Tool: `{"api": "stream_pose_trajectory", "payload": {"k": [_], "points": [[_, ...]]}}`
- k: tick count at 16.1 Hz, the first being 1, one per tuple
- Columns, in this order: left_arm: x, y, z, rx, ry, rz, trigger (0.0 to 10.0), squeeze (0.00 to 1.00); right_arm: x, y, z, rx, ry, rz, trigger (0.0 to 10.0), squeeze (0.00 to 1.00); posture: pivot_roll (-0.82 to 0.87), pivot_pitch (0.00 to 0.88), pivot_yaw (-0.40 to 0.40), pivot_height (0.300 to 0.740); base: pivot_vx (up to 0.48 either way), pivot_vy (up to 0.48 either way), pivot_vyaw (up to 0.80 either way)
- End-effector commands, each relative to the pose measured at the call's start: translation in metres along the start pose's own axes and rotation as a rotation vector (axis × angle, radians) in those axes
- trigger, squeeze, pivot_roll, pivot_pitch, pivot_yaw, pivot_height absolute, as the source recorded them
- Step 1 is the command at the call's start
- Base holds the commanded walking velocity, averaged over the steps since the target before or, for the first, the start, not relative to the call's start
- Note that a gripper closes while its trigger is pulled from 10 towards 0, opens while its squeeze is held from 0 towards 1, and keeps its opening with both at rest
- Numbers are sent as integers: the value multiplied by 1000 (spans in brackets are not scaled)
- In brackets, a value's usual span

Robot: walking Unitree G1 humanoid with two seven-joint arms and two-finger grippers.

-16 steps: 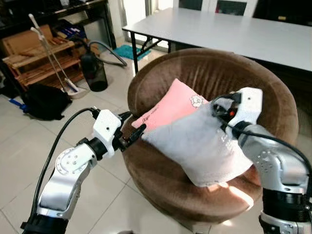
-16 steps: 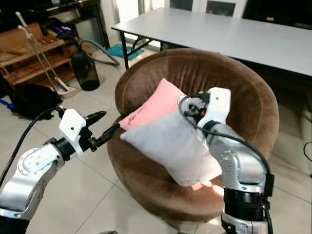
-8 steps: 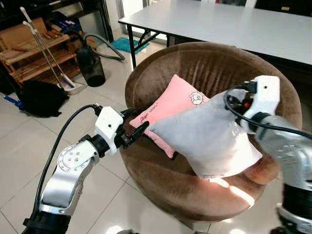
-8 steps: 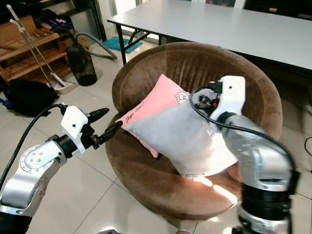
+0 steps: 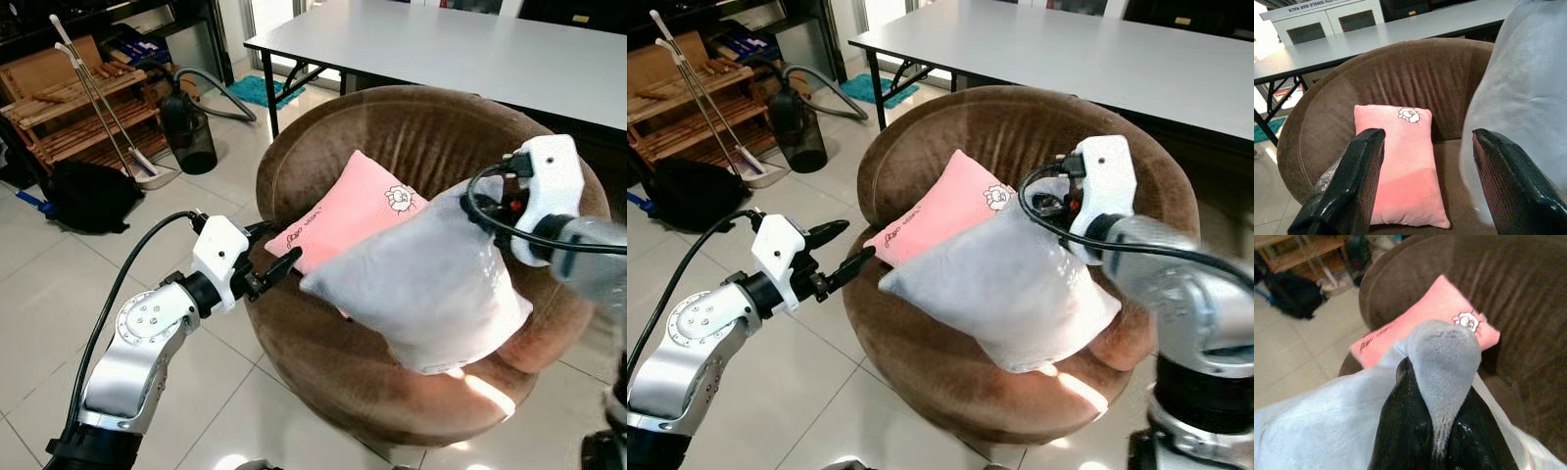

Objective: Move the pillow to the sofa from floor

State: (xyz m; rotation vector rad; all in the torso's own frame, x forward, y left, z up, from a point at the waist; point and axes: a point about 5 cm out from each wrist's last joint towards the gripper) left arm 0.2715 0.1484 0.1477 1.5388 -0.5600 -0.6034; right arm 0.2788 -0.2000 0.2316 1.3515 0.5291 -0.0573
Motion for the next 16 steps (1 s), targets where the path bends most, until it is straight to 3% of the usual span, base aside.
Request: {"api": "stream_pose_trajectory", "payload": {"k": [1, 3, 6, 10, 11, 13, 15, 16], "points": [[-1, 2, 1, 4, -18, -5, 10000, 0, -9, 6, -3, -24, 60, -9, 10000, 0, -31, 40, 60, 740, 0, 0, 0], [-1, 1, 2, 3, -20, -6, 10000, 0, -11, 4, -5, -39, 79, -42, 10000, 0, -33, 41, 63, 740, 0, 0, 0], [-1, 2, 3, -1, -31, -6, 10000, 0, 4, -7, -12, 7, 54, -73, 10000, 0, -28, 48, 64, 740, 0, 0, 0], [-3, 2, 5, 1, -40, -16, 10000, 0, 54, -12, -12, 305, -130, -33, 10000, 0, -16, 64, 64, 740, 0, 0, 0], [-3, 2, 5, 1, -40, -17, 10000, 0, 59, -13, -12, 336, -147, -34, 10000, 0, -15, 66, 63, 740, 0, 0, 0], [-5, 2, 5, 4, -42, -25, 10000, 0, 96, -30, -11, 494, -225, -67, 10000, 0, -4, 78, 59, 740, 0, 0, 0], [-7, 3, 7, 4, -46, -28, 10000, 0, 120, -46, -2, 572, -356, -90, 10000, 0, 17, 88, 55, 740, 0, 0, 0], [-7, 3, 7, 5, -47, -29, 10000, 0, 123, -49, 1, 571, -394, -99, 10000, 0, 20, 88, 55, 740, 0, 0, 0]]}}
Point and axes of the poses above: a point about 5 cm out from each wrist's last joint towards the gripper, its own x axis pointing out of the wrist towards the gripper, its own y axis along the axis of the wrist's last joint, z = x × y, and after that the axes turned 10 degrees about -x, right-handed
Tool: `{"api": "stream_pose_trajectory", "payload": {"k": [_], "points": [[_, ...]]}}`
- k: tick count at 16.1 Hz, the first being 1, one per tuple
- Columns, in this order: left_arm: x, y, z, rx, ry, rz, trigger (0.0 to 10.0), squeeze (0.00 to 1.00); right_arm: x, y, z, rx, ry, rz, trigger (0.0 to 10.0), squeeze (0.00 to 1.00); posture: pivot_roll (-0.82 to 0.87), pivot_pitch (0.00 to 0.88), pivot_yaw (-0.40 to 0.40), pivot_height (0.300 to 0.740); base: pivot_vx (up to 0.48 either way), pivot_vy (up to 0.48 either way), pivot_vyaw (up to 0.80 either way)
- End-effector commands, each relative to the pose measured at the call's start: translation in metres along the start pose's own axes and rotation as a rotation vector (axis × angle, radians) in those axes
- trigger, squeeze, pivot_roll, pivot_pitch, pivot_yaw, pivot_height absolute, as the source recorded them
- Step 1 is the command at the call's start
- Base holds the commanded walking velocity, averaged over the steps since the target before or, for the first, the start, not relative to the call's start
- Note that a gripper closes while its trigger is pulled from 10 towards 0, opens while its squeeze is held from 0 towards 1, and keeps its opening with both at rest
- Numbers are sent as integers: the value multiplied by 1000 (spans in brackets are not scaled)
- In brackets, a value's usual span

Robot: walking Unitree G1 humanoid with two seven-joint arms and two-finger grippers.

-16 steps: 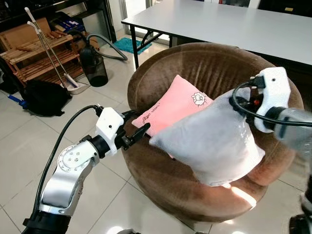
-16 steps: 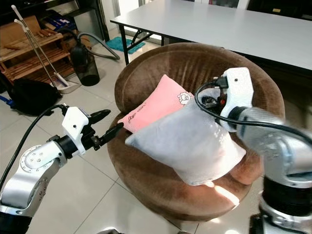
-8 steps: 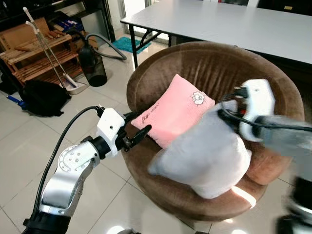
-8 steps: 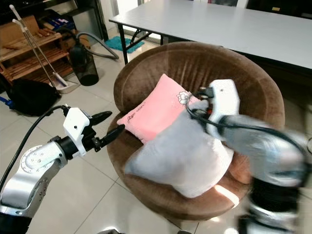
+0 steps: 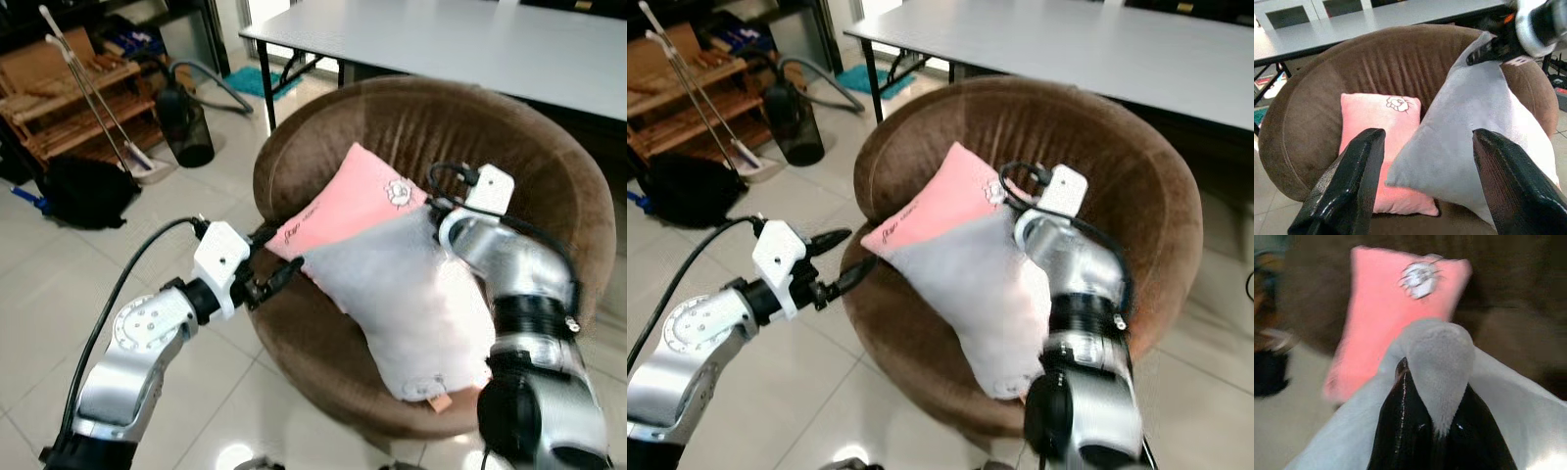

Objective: Move the pillow to the sofa from floor

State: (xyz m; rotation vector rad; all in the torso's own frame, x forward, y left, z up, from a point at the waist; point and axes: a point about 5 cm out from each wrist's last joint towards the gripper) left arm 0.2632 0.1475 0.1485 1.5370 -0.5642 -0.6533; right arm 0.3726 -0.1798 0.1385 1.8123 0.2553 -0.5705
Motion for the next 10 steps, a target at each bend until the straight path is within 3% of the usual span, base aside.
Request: {"api": "stream_pose_trajectory", "payload": {"k": [1, 4, 5, 6, 7, 10], "points": [[-2, 4, 1, 15, -14, -6, 10000, 0, 7, 3, 14, 25, -111, 48, 10000, 0, 31, 90, 52, 740, 0, 0, 0], [-4, 6, -2, 27, -9, -8, 10000, 0, 14, 26, 32, 103, -192, 160, 10000, 0, 46, 89, 47, 740, 0, 0, 0], [-5, 6, -2, 29, -10, -9, 10000, 0, 14, 32, 30, 114, -159, 188, 10000, 906, 47, 89, 46, 740, 0, 0, 0], [-5, 6, -2, 29, -10, -9, 10000, 0, 14, 35, 30, 112, -162, 202, 10000, 906, 47, 88, 45, 740, 0, 0, 0], [-5, 6, -1, 29, -11, -10, 10000, 0, 14, 42, 29, 112, -151, 241, 10000, 1000, 47, 86, 46, 740, 0, 0, 0], [-4, 7, -1, 25, -17, -8, 10000, 0, 13, 52, 12, 155, -6, 284, 10000, 1000, 44, 82, 47, 740, 0, 0, 0]]}}
Point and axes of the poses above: a point about 5 cm out from each wrist's last joint towards the gripper, its own x axis pointing out of the wrist towards the gripper, its own y axis along the axis of the wrist's last joint, z = x × y, and after that the axes turned 10 degrees about -x, right-handed
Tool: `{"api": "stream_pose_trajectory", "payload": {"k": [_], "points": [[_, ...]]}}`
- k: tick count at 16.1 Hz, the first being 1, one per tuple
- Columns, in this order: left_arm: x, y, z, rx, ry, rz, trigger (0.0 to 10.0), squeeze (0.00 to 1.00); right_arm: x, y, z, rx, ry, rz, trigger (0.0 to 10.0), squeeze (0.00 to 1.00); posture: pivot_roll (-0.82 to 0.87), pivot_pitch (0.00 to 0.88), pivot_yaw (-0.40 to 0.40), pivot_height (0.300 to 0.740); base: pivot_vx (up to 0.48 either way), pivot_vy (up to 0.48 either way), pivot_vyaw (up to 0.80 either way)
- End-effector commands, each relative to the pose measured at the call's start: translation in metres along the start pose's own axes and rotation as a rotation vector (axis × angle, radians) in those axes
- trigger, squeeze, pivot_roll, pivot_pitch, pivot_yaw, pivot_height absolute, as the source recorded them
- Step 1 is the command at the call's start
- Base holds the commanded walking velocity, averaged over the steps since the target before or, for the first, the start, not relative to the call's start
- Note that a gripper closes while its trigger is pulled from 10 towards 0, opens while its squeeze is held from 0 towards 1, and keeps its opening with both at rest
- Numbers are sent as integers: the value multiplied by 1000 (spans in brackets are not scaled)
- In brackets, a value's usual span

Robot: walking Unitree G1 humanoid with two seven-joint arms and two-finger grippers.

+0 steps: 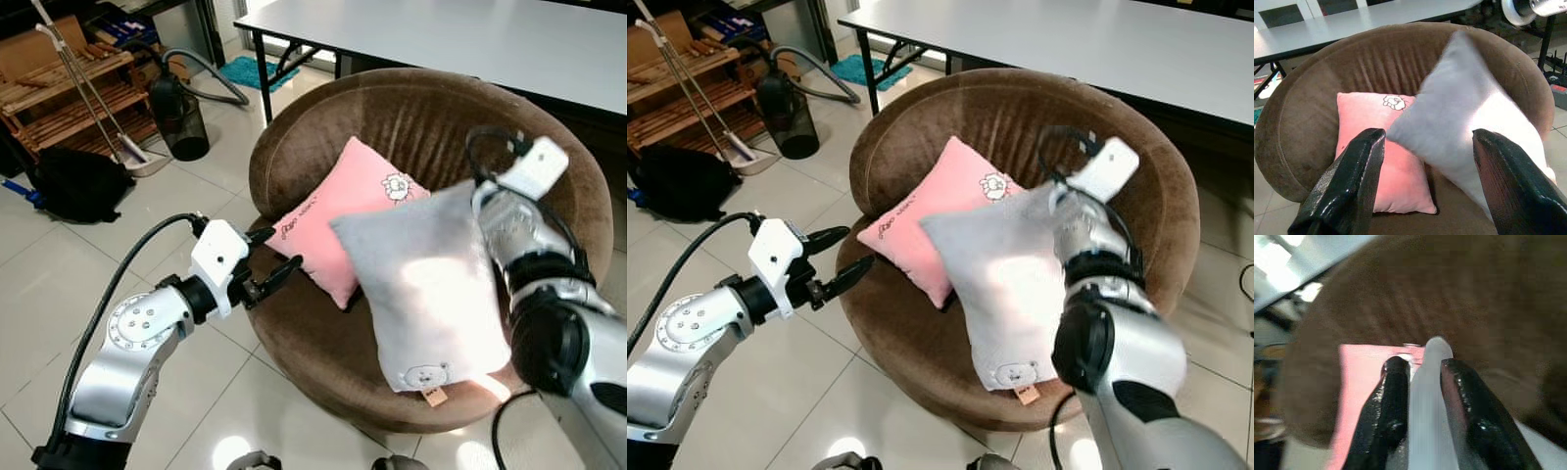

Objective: Move the pillow to the sofa from floor

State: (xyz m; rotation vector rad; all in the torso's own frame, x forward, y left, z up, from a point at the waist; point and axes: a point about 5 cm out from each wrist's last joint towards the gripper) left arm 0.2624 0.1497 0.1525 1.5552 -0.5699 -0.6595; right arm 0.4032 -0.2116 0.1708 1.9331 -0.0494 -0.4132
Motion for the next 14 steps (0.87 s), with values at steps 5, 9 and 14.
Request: {"api": "stream_pose_trajectory", "payload": {"k": [5, 9, 14], "points": [[1, 5, -3, 19, 9, 9, 10000, 0, 0, 18, -23, -10, 138, 82, 10000, 1000, 40, 76, 48, 740, 0, 0, 0], [5, -4, -16, -47, 282, 37, 10000, 0, -13, 22, -26, -217, 245, 348, 10000, 0, 22, 50, 28, 740, 0, 0, 0], [7, -19, -3, -81, 406, 34, 10000, 0, -96, -74, 9, -570, 449, 247, 10000, 0, -30, 32, 52, 740, 0, 0, 619]]}}
Point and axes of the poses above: a point about 5 cm out from each wrist's last joint towards the gripper, its own x axis pointing out of the wrist towards the gripper, its own y axis along the axis of the wrist's last joint, z = x × y, and after that the axes turned 10 degrees about -x, right-handed
